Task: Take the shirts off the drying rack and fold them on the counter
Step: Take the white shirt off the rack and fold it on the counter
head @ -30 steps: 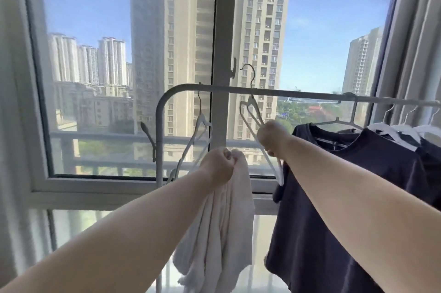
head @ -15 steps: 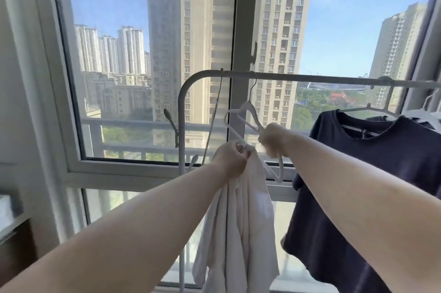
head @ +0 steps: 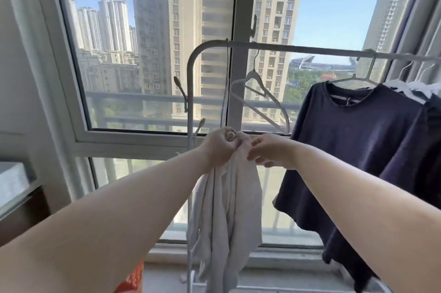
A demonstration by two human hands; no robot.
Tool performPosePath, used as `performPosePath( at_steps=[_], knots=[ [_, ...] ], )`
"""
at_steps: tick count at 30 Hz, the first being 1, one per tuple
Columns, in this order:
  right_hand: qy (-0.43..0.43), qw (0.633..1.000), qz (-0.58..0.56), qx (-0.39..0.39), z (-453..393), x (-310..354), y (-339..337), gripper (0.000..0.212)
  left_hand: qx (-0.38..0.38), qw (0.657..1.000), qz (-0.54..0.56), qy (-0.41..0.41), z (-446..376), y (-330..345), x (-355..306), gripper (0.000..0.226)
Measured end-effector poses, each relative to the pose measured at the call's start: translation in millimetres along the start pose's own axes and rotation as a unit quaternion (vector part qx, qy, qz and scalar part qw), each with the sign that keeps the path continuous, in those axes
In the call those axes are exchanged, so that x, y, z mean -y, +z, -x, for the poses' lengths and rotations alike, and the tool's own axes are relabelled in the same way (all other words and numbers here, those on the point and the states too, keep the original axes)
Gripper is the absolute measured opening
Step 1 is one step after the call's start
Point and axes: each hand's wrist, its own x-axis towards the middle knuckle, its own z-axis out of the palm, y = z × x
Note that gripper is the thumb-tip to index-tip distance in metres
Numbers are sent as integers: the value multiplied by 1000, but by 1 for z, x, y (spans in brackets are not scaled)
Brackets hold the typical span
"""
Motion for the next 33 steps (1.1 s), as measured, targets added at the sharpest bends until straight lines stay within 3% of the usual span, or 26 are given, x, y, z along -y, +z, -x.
performPosePath(
  at_steps=[3, 6, 8, 12, 16, 21, 24, 28, 30, 33],
  knots=[
    [13, 997, -62, 53, 2, 3, 19, 20, 11, 1000, 19, -13, 25, -19, 4, 11],
    [-26, 986, -132, 98, 2, 8, 45, 14, -31, 999, 18, -35, 57, -41, 13, 9],
    [-42, 974, -188, 122, 2, 12, 66, 11, -85, 993, -9, -84, 86, -58, 23, 24],
    [-44, 967, -239, 81, -1, 9, 101, 21, -113, 966, -94, -211, 150, -103, 42, 62],
    [-48, 962, -261, 67, -1, 27, 147, 26, -52, 959, 3, -279, 232, -159, 54, 37],
    [-109, 973, -183, 85, 6, 85, 207, 25, -144, 923, -139, -329, 307, -219, 60, 26],
    [-146, 976, -127, 99, 6, 127, 244, 28, -184, 880, -250, -360, 352, -272, 65, 15],
    [-226, 971, 11, 81, 18, 179, 285, 33, -255, 836, -321, -364, 395, -333, 73, 5],
    [-266, 958, 81, 62, 25, 207, 306, 35, -304, 814, -344, -355, 410, -360, 78, 12],
    [-282, 953, 97, 64, 30, 248, 340, 35, -374, 785, -361, -339, 432, -400, 85, 24]
  ],
)
